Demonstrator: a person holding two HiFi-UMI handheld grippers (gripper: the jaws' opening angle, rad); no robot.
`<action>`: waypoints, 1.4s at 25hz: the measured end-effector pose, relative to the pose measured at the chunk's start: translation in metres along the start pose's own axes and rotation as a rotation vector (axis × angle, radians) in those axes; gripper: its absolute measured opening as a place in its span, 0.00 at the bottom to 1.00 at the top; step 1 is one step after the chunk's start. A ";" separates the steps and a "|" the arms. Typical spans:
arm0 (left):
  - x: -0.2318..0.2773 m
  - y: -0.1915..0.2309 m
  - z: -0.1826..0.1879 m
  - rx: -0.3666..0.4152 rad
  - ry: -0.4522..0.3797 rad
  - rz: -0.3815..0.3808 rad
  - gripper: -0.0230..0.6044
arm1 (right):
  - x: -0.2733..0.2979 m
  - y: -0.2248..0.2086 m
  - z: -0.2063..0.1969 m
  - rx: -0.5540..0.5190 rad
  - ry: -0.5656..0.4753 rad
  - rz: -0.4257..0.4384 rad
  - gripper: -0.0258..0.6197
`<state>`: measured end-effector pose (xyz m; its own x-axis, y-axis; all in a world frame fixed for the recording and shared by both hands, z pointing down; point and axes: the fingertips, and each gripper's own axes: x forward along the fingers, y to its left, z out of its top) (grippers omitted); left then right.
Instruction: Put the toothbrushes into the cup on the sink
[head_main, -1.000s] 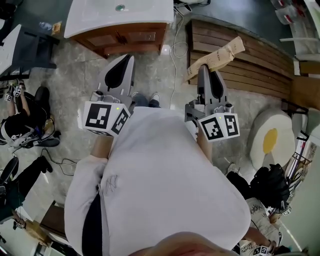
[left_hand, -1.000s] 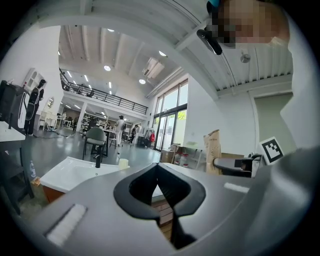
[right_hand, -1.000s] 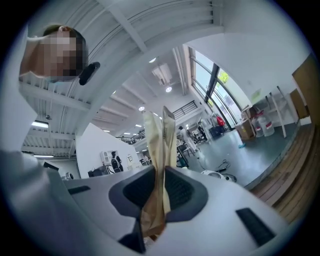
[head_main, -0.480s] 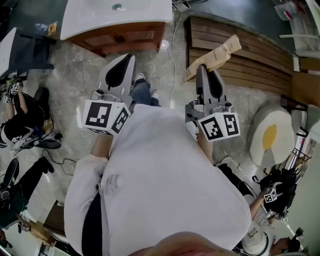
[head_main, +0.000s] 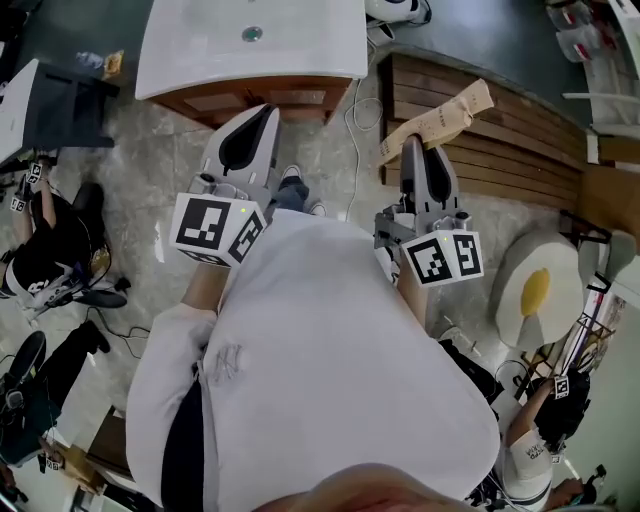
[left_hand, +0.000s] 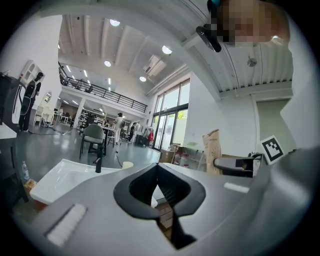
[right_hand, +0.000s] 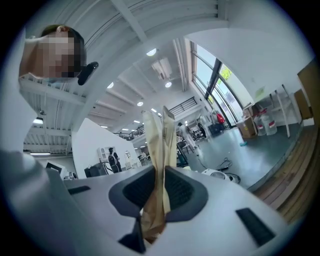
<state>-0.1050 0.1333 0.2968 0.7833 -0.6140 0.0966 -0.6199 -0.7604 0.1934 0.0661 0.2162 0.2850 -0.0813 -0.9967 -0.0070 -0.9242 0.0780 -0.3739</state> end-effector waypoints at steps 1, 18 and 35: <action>0.004 0.009 0.004 0.004 0.001 0.001 0.03 | 0.010 0.002 0.002 0.006 -0.003 0.005 0.12; 0.025 0.087 0.024 -0.009 0.003 0.053 0.03 | 0.081 0.006 0.000 0.015 -0.009 -0.023 0.12; 0.072 0.102 0.017 -0.046 0.028 0.096 0.03 | 0.125 -0.029 0.001 0.021 0.042 -0.001 0.12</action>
<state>-0.1124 0.0082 0.3071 0.7222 -0.6765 0.1443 -0.6896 -0.6877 0.2268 0.0835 0.0888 0.2938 -0.0961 -0.9948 0.0323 -0.9165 0.0758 -0.3928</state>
